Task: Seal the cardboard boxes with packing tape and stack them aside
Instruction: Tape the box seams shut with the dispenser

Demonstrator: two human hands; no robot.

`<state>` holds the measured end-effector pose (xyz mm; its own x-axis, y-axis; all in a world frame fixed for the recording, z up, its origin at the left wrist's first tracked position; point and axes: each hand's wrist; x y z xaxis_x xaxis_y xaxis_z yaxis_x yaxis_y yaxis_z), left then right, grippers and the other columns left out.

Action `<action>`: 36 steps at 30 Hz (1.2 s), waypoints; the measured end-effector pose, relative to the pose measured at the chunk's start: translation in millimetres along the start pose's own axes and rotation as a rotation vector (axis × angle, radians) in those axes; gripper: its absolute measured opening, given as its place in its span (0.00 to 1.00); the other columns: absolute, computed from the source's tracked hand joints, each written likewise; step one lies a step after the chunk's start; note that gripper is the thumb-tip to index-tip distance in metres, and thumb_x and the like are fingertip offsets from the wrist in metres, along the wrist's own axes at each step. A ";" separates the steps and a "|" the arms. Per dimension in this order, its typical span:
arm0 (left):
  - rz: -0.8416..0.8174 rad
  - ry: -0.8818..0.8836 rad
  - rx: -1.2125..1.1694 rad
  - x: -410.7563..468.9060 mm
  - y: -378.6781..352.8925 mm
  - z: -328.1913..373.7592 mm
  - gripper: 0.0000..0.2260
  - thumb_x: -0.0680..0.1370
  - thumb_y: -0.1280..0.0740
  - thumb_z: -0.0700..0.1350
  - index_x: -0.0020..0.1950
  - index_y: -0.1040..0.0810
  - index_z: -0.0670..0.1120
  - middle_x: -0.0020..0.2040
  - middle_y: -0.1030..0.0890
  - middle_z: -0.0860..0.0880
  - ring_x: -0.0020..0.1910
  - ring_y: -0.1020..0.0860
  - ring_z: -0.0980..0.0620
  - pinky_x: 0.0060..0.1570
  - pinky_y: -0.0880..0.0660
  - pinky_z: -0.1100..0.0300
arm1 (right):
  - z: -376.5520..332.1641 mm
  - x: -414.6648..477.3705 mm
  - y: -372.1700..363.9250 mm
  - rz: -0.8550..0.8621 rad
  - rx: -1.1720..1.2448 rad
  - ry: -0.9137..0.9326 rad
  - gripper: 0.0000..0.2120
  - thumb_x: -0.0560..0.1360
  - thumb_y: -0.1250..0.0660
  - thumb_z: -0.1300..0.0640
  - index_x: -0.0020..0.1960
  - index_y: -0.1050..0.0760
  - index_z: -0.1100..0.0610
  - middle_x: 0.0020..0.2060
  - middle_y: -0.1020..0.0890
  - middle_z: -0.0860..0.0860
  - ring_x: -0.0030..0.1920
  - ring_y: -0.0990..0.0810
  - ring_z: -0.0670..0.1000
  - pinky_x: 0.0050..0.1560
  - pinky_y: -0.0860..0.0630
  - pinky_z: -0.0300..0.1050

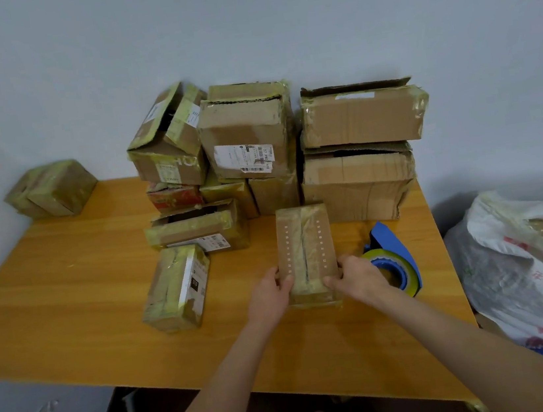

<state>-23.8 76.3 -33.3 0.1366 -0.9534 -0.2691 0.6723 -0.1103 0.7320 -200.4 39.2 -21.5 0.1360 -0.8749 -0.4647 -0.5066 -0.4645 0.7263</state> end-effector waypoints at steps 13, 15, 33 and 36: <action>0.241 0.167 0.251 -37.3 59.8 -52.2 0.08 0.80 0.36 0.47 0.55 0.20 0.46 0.48 0.18 0.49 0.46 0.20 0.51 0.39 0.25 0.59 | -41.5 -7.3 -16.8 -0.275 0.041 0.079 0.28 0.71 0.28 0.44 0.64 0.31 0.57 0.51 0.25 0.49 0.50 0.25 0.50 0.37 0.31 0.40; 0.386 0.169 0.221 -36.9 79.9 -65.2 0.09 0.79 0.36 0.46 0.58 0.23 0.47 0.52 0.20 0.49 0.47 0.21 0.50 0.40 0.25 0.58 | -42.5 -6.0 -18.7 -0.288 0.106 0.041 0.30 0.71 0.27 0.44 0.66 0.32 0.57 0.55 0.24 0.50 0.52 0.25 0.49 0.44 0.28 0.41; 0.080 0.387 -0.285 18.1 155.3 -180.6 0.24 0.79 0.34 0.51 0.71 0.33 0.41 0.65 0.25 0.42 0.60 0.24 0.43 0.53 0.25 0.51 | -43.2 -21.9 -59.7 0.235 0.709 -0.369 0.25 0.69 0.25 0.45 0.57 0.26 0.59 0.54 0.20 0.58 0.52 0.21 0.57 0.53 0.23 0.55; 0.055 0.398 -0.343 15.5 158.2 -177.3 0.24 0.78 0.33 0.50 0.69 0.34 0.40 0.64 0.25 0.42 0.60 0.25 0.42 0.52 0.25 0.52 | -49.9 -28.4 -58.9 0.177 0.640 -0.346 0.29 0.68 0.24 0.44 0.62 0.28 0.58 0.56 0.21 0.57 0.54 0.22 0.57 0.50 0.25 0.51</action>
<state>213.6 93.9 -32.7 0.3997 -0.7671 -0.5017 0.8466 0.0992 0.5229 -131.8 84.6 -25.9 -0.2155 -0.7869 -0.5783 -0.9070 -0.0581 0.4171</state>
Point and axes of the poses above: each hand's wrist, its own x-axis towards the middle knuckle, its own y-axis out of the back of the hand, z = x × y
